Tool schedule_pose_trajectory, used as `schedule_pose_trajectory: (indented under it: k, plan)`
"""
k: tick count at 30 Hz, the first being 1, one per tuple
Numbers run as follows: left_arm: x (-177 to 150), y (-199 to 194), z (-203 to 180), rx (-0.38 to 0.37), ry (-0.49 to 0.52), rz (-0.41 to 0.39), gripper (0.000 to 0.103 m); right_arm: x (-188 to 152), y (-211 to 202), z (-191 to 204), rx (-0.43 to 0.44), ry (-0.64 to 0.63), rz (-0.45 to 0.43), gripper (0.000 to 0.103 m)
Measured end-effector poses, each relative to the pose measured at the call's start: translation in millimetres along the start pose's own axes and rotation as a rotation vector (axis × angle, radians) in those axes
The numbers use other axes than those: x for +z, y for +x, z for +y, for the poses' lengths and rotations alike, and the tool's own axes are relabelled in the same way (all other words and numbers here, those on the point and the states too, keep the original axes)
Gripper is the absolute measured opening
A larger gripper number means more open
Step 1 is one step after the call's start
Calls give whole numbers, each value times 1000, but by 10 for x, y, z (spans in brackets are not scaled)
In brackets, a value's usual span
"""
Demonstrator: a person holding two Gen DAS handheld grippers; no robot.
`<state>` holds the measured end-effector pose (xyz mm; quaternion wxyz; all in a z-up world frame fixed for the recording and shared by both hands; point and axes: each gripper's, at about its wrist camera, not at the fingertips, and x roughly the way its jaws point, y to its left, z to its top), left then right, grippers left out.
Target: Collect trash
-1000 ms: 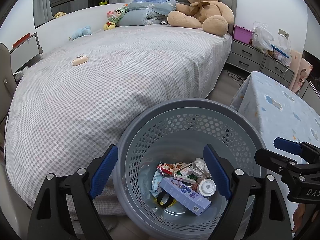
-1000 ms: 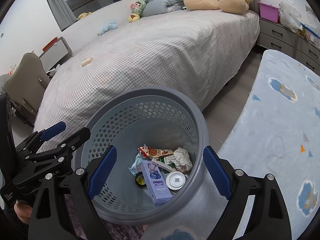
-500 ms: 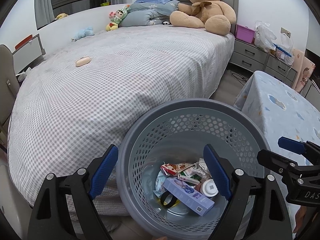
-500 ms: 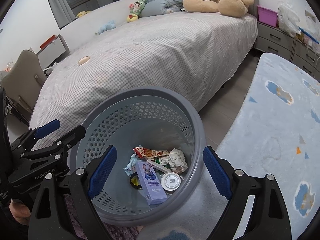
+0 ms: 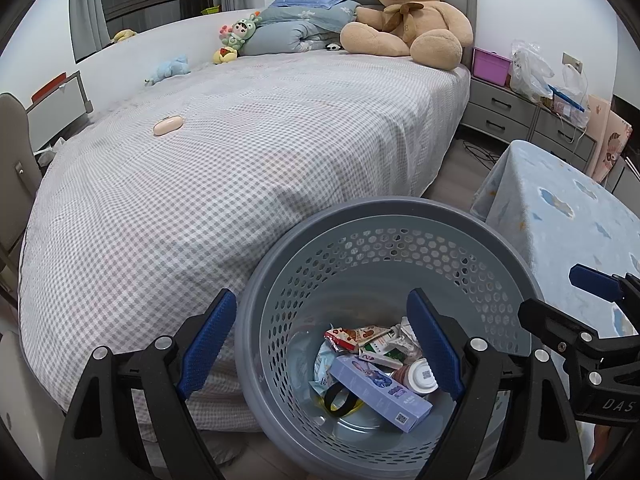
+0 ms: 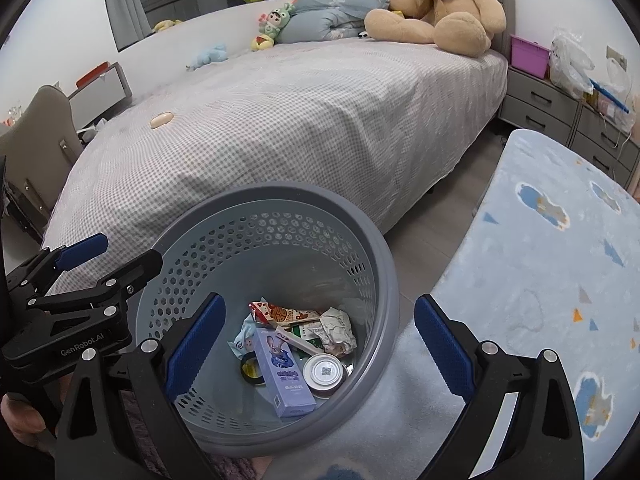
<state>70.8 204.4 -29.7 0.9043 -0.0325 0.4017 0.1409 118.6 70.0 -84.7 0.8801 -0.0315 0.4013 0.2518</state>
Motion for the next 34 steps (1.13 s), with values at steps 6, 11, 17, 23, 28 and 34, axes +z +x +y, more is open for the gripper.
schedule_pose_trajectory:
  k: [6, 11, 17, 23, 28, 34]
  plan:
    - [0, 4, 1, -1, 1, 2, 83, -2, -4, 5, -3, -3, -3, 94]
    - [1, 8, 4, -1, 1, 4, 83, -7, -14, 20, -3, -7, -4, 94]
    - [-1, 14, 10, -3, 1, 4, 83, -6, -14, 20, -3, -6, -5, 94]
    - [-2, 14, 10, -4, 0, 5, 83, -9, -11, 28, -2, -7, -5, 94]
    - [-5, 18, 11, -4, 0, 5, 83, -12, -12, 49, -2, -10, -5, 94]
    - [-4, 19, 10, -4, 1, 5, 83, -13, -11, 50, -2, -10, -5, 94]
